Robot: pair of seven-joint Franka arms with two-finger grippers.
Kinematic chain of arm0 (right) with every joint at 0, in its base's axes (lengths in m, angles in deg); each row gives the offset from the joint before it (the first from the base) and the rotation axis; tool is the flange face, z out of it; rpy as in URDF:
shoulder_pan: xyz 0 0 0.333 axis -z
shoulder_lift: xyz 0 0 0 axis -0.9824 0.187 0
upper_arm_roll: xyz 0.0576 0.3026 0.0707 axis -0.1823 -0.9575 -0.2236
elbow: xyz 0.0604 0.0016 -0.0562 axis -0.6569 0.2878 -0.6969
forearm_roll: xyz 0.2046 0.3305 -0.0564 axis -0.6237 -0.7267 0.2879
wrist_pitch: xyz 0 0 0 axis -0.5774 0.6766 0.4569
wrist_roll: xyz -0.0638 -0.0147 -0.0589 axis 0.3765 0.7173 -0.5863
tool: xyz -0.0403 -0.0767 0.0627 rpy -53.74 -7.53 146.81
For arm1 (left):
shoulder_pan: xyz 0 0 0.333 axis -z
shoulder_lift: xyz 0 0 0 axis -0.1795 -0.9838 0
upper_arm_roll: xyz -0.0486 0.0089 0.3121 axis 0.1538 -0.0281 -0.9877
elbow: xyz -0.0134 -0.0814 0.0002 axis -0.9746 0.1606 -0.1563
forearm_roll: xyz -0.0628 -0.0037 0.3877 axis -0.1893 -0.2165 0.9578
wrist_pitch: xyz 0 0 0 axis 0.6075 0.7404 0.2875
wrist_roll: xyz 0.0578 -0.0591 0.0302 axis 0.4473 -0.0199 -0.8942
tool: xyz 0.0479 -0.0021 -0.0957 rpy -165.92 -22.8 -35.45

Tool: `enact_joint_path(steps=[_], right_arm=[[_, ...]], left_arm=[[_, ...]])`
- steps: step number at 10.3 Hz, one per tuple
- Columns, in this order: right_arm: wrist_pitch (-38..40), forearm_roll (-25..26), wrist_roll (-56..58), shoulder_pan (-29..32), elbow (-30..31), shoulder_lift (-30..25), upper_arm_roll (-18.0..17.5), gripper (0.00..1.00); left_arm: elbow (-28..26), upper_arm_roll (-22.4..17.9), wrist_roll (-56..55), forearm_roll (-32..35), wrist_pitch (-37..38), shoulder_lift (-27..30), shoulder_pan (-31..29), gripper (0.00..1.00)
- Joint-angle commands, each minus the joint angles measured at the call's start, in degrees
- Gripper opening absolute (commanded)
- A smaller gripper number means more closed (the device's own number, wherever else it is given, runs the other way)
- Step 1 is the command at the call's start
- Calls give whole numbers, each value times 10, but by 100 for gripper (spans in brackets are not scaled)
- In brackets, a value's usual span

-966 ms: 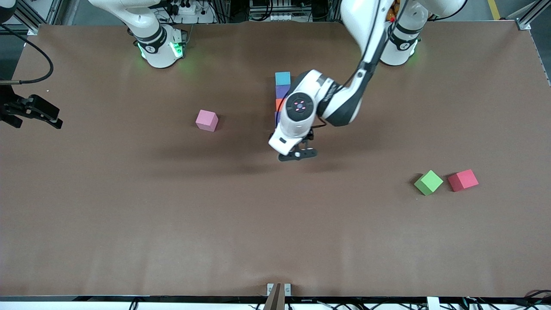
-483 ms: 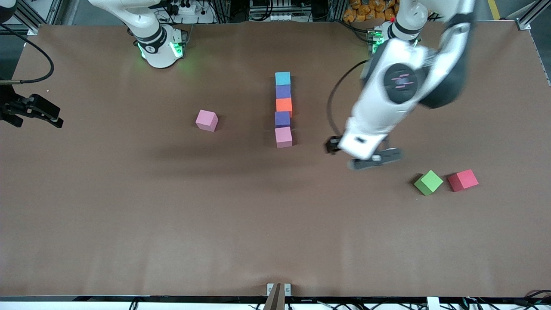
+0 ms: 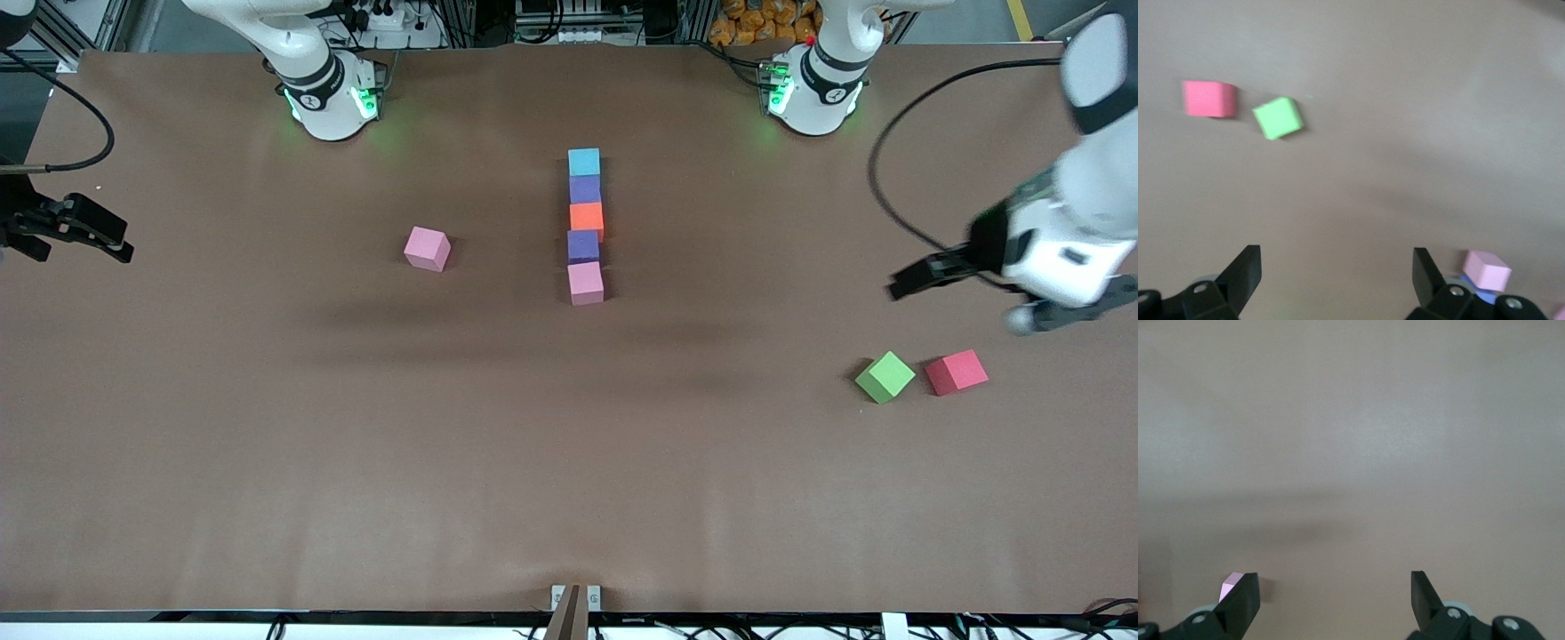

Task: Arrange blocks into number 1

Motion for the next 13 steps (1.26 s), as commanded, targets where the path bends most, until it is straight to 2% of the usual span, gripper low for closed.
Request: enact_joint_path(steps=[1,4,6,8,10,13], right_arm=[[6,3,7,-1,-2,-5,0,100],[12,4,7,-1,-2,-5,-1,100],[12,4,7,-1,-2,-5,-2,100],[17,4,7,-1,-2,-4,-2,100],[19,4,7,-1,-2,-4,-2,100],[23,3,7,-1,-1,-5,-3,100]], left_arm=[[-10,34,10,74,29,21,-9,100],[-39,34,16,83,44,73,-15,100],[-46,34,52,75,39,89,-33,100],[-70,34,79,64,10,112,-42,100],[-76,34,141,48,1,123,-50,100],[-76,34,145,26,-1,129,-50,100]])
